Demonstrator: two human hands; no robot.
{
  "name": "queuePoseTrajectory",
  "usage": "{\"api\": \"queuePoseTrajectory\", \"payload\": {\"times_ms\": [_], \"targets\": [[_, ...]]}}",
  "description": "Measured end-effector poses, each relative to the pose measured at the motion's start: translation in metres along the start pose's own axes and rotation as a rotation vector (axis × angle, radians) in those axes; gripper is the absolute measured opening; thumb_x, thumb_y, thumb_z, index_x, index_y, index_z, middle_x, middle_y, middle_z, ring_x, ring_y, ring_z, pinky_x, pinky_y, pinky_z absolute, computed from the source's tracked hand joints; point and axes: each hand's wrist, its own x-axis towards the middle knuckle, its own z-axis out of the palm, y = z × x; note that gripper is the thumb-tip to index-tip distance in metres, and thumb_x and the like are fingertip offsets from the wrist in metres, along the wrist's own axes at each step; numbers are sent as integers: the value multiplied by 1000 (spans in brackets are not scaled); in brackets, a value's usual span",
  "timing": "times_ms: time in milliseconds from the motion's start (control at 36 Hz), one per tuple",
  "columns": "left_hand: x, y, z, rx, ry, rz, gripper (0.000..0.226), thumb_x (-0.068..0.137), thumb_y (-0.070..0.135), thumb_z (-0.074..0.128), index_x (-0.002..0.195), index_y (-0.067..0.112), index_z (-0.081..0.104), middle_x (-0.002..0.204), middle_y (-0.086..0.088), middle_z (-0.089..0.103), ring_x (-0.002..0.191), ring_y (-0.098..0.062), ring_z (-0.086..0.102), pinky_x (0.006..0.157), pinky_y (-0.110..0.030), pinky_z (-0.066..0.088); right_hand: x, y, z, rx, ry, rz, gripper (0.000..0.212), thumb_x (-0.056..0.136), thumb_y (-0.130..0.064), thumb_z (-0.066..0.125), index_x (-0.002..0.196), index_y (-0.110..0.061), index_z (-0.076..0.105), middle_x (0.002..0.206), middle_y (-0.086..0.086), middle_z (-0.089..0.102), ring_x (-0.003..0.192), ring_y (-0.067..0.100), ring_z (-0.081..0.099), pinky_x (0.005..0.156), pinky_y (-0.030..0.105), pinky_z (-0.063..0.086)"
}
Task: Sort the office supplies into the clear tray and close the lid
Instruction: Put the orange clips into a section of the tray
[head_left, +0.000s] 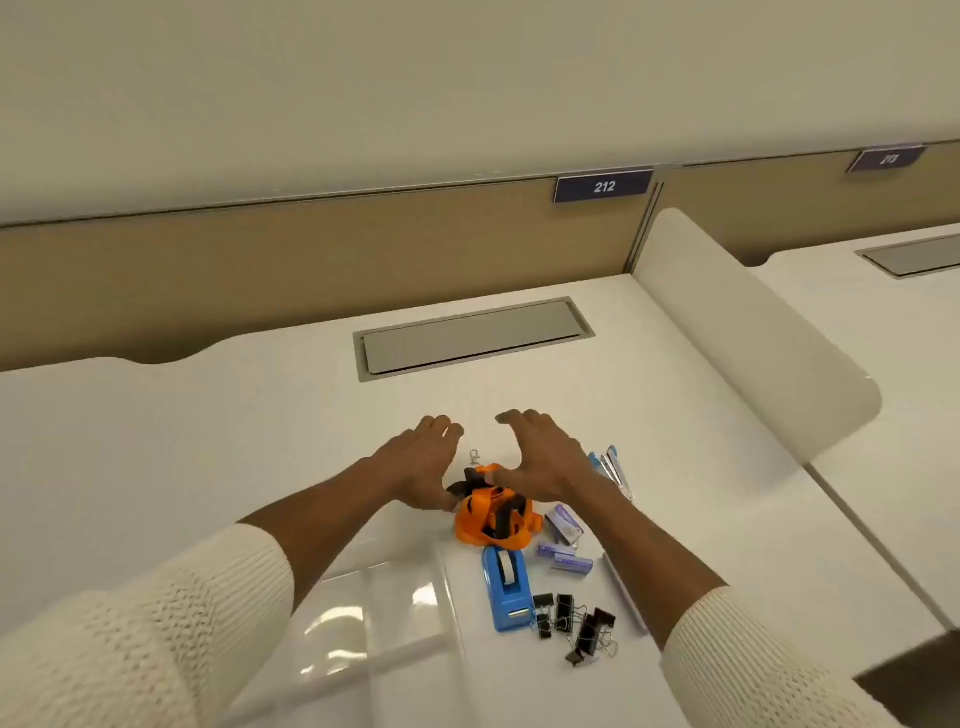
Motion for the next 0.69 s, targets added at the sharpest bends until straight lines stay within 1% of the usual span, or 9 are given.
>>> {"api": "queuePoseTrajectory", "payload": {"times_ms": [83,111,222,333,444,500,556,639,694], "targets": [[4,8,9,-69,-130,29,116,65,61,82,155,20,22,152,-6,35,135,-25,40,103,-41,50,-6,5,15,-27,-94,33,90,74,-57,74,150,-27,36,143,7,52,130,28,50,96,47,53],[6,9,13,-79,-141,42,115,64,58,84,154,20,24,149,-6,37,132,-24,43,102,-42,51,-8,7,21,-42,-118,38,90,73,-57,74,149,-27,37,141,7,53,127,28,51,95,47,54],[13,16,23,-146,-143,104,99,65,46,88,144,21,36,130,-8,45,110,-22,52,93,-39,54,-8,14,38,-71,-119,42,87,74,-56,74,147,-24,40,133,9,56,121,30,55,93,45,55],[18,22,29,-202,-143,64,81,68,40,89,134,24,44,124,-5,40,99,-25,58,88,-41,56,-3,16,48,-94,-151,66,78,75,-55,76,139,-23,44,126,11,53,112,31,59,89,45,57],[22,27,33,-274,-80,3,57,77,34,83,123,22,52,118,-6,46,97,-25,57,85,-38,54,6,14,54,-60,-125,78,63,81,-46,75,132,-19,50,118,12,53,98,30,62,83,40,56],[23,28,35,-321,-28,-22,47,79,30,81,117,20,55,110,-6,49,96,-25,56,78,-35,49,9,14,57,-16,-113,86,56,83,-40,75,130,-18,54,115,13,55,94,30,62,78,35,50],[23,27,35,-382,18,-45,39,80,26,79,112,17,60,103,-7,54,95,-25,57,74,-32,44,12,13,60,38,-90,95,47,84,-35,74,124,-16,60,108,13,60,91,30,63,74,32,44],[21,25,32,-462,64,-86,27,81,21,79,104,12,68,98,-10,66,89,-25,60,74,-35,49,16,11,62,124,-24,128,32,84,-33,75,108,-12,70,94,12,71,77,21,59,68,28,40],[19,22,29,-506,83,-108,25,79,19,80,99,10,69,93,-9,70,85,-25,62,75,-37,51,18,8,61,159,10,149,30,83,-32,77,105,-12,73,91,10,75,70,15,54,65,24,39]]}}
